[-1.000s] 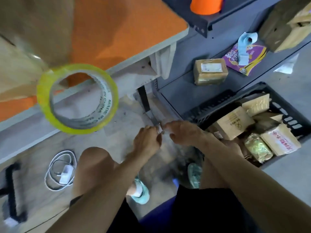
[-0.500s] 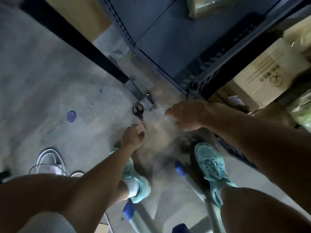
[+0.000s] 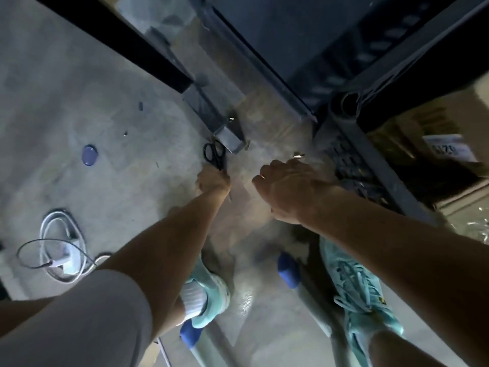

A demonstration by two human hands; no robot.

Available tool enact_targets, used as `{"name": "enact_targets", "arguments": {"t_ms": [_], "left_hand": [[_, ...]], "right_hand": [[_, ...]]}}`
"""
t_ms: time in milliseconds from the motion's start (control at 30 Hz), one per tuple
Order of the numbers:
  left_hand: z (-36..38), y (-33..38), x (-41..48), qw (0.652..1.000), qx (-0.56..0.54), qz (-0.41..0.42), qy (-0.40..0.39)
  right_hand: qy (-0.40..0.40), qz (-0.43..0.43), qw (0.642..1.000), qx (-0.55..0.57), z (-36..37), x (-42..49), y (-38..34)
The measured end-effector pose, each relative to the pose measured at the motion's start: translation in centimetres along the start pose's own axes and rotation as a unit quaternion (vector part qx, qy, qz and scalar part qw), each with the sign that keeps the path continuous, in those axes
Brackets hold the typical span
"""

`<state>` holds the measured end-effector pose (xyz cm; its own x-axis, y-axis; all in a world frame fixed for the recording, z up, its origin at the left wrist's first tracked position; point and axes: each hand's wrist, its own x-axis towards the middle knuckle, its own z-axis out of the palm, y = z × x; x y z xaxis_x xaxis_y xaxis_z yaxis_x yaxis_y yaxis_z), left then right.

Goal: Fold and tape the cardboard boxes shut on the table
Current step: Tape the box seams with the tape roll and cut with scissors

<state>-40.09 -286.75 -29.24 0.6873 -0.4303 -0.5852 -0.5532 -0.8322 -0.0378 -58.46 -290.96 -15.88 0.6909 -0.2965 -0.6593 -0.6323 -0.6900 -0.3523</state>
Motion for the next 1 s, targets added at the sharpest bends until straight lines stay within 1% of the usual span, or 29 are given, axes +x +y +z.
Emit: {"name": "enact_targets", "arguments": {"t_ms": [133, 233, 267, 300, 367, 467, 567, 667, 733, 800, 867, 933, 1000], "left_hand": [[0.0, -0.4, -0.7, 0.999, -0.039, -0.012, -0.009], [-0.9, -1.8, -3.0, 0.992, -0.114, -0.021, -0.047], [-1.4, -2.4, -4.4, 0.989, -0.135, -0.011, -0.06], [-1.9, -3.0, -6.2, 0.988, -0.139, 0.017, -0.064], [-3.5, -3.9, -10.3, 0.984, -0.129, 0.11, -0.056], [-7.2, -3.6, -16.0, 0.96, -0.106, 0.251, -0.065], [-12.3, -2.2, -20.2, 0.939, -0.096, 0.326, -0.059], [-17.7, -2.0, -23.6, 0.911, -0.038, 0.41, -0.03], [-21.0, -2.7, -25.7, 0.896, -0.005, 0.445, -0.008], [-24.0, -4.0, -27.9, 0.883, 0.019, 0.469, 0.023], [-26.9, -5.6, -30.1, 0.865, 0.035, 0.497, 0.059], [-29.6, -7.6, -32.2, 0.848, 0.043, 0.522, 0.085], [-32.1, -9.9, -34.0, 0.841, 0.04, 0.53, 0.102]], "right_hand": [[-0.006, 0.007, 1.0, 0.015, 0.4, 0.2, 0.0], [0.005, 0.005, 1.0, 0.031, -0.1, -0.9, -0.2], [0.014, 0.0, 0.999, 0.034, -0.5, -1.5, -0.3], [0.024, -0.007, 0.999, 0.034, -1.0, -2.0, -0.3], [0.054, -0.033, 0.998, 0.019, -2.4, -3.4, -0.4], [0.087, -0.071, 0.992, -0.048, -5.3, -6.3, -0.9], [0.113, -0.068, 0.979, -0.157, -8.3, -10.2, -1.6], [0.157, -0.055, 0.964, -0.206, -10.9, -15.0, -2.8], [0.201, -0.059, 0.954, -0.216, -12.5, -18.2, -4.4], [0.226, -0.059, 0.951, -0.203, -14.0, -21.1, -6.8], [0.221, -0.053, 0.953, -0.202, -15.5, -23.5, -9.7], [0.207, -0.024, 0.956, -0.207, -16.7, -25.5, -12.9], [0.212, -0.003, 0.953, -0.216, -18.0, -27.4, -16.0]]}}
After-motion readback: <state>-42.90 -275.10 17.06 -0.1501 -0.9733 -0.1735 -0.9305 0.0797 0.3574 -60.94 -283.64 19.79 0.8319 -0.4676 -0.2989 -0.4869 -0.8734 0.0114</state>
